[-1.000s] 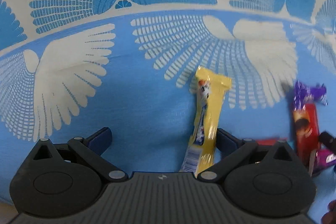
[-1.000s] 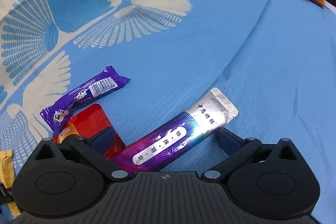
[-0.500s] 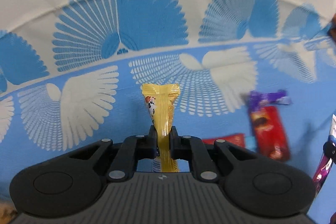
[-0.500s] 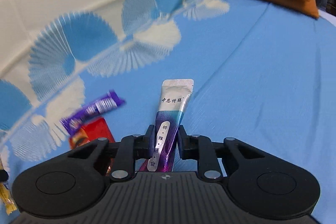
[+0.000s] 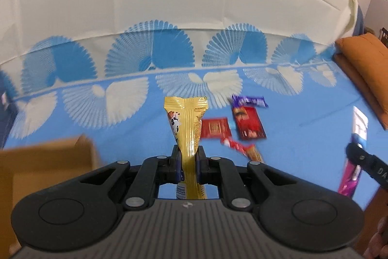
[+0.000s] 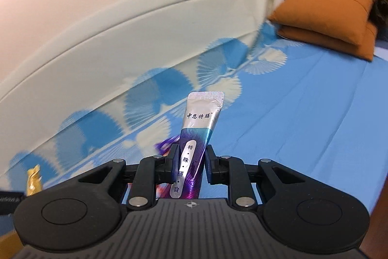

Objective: Organize snacks
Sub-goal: 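Carry the yellow bar and silver tube toward the box with both tools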

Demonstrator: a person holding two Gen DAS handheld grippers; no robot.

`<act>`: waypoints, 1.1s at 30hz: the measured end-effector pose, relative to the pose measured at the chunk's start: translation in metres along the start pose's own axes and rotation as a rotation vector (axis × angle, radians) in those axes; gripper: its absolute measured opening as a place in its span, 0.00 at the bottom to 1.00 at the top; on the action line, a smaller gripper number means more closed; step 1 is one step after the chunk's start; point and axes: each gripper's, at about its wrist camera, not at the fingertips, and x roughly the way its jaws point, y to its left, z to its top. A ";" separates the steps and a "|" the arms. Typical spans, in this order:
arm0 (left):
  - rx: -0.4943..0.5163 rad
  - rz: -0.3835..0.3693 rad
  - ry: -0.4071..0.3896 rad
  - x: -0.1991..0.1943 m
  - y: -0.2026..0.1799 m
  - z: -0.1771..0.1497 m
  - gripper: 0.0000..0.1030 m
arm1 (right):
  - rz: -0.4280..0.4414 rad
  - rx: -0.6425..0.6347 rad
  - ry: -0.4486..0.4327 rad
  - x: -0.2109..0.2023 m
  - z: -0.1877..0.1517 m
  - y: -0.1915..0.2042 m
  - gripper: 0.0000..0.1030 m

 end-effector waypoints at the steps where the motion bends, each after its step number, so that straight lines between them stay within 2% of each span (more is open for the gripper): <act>1: 0.003 0.004 0.000 -0.016 0.001 -0.011 0.12 | 0.019 -0.018 0.009 -0.017 -0.006 0.004 0.23; 8: 0.014 0.041 -0.015 -0.114 0.034 -0.087 0.12 | 0.163 -0.150 0.127 -0.107 -0.060 0.030 0.23; 12: 0.004 0.090 -0.029 -0.166 0.059 -0.136 0.12 | 0.250 -0.207 0.195 -0.149 -0.088 0.050 0.23; 21: -0.123 0.176 -0.048 -0.248 0.117 -0.228 0.12 | 0.456 -0.422 0.308 -0.225 -0.154 0.113 0.23; 25: -0.178 0.175 -0.088 -0.271 0.133 -0.246 0.12 | 0.473 -0.458 0.302 -0.243 -0.161 0.126 0.23; 33: -0.183 0.153 -0.132 -0.298 0.136 -0.265 0.12 | 0.466 -0.464 0.257 -0.272 -0.167 0.129 0.23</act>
